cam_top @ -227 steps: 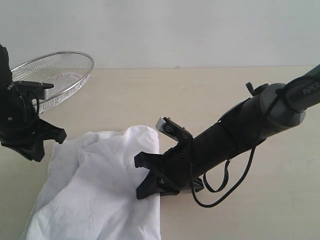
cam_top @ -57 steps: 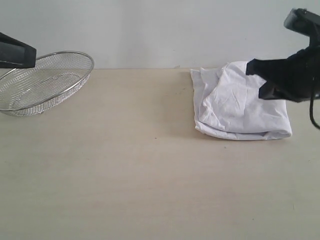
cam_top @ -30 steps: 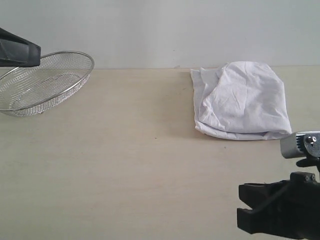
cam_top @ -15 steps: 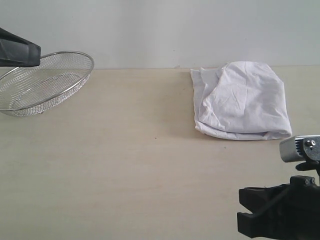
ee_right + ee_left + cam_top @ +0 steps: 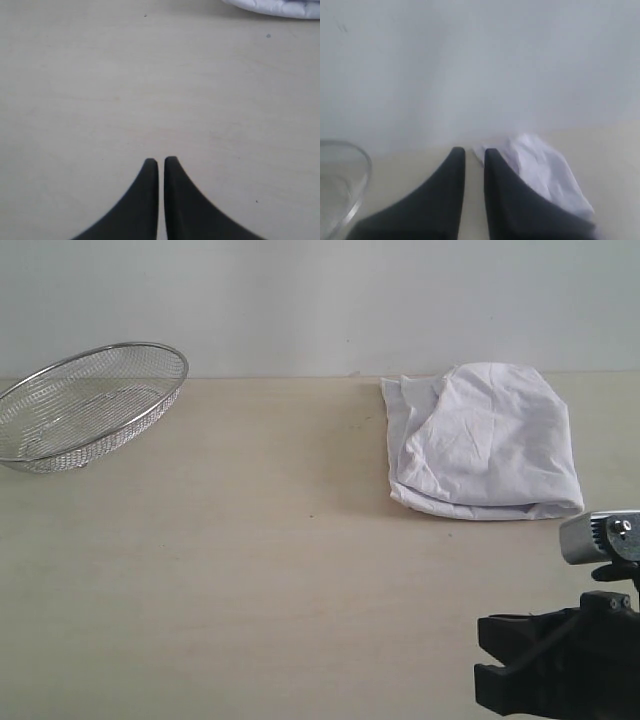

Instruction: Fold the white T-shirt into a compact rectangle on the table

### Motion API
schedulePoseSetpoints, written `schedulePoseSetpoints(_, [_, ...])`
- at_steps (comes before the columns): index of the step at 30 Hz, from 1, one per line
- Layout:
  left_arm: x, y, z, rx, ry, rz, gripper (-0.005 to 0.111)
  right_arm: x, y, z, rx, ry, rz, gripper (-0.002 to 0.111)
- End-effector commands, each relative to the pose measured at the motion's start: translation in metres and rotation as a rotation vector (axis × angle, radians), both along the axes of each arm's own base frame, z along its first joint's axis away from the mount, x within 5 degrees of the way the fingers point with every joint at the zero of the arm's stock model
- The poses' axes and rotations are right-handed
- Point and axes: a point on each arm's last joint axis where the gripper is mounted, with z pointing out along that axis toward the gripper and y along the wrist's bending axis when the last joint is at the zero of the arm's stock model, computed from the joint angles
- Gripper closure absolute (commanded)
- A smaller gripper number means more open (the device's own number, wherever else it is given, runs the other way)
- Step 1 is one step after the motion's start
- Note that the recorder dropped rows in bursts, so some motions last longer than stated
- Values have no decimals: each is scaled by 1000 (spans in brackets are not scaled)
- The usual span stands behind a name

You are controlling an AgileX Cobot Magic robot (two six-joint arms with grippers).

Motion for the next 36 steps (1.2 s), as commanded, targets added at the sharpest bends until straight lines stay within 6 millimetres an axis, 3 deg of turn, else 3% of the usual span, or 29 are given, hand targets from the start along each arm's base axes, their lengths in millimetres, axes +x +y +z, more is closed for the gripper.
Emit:
schedulePoseSetpoints(1, [-35, 25, -9, -27, -285, 179, 93, -1, -1, 0, 0, -11, 2, 108])
schedulePoseSetpoints(10, [-70, 52, -78, -31, -456, 432, 93, -1, -1, 0, 0, -11, 2, 108])
schedulePoseSetpoints(21, [-82, 56, -143, -1, -458, 456, 93, -1, -1, 0, 0, -11, 2, 108])
schedulePoseSetpoints(27, [-78, 56, -161, 19, -419, 467, 93, -1, -1, 0, 0, -11, 2, 108])
schedulePoseSetpoints(36, [-76, 53, -166, 68, -377, 426, 93, -1, -1, 0, 0, -11, 2, 108])
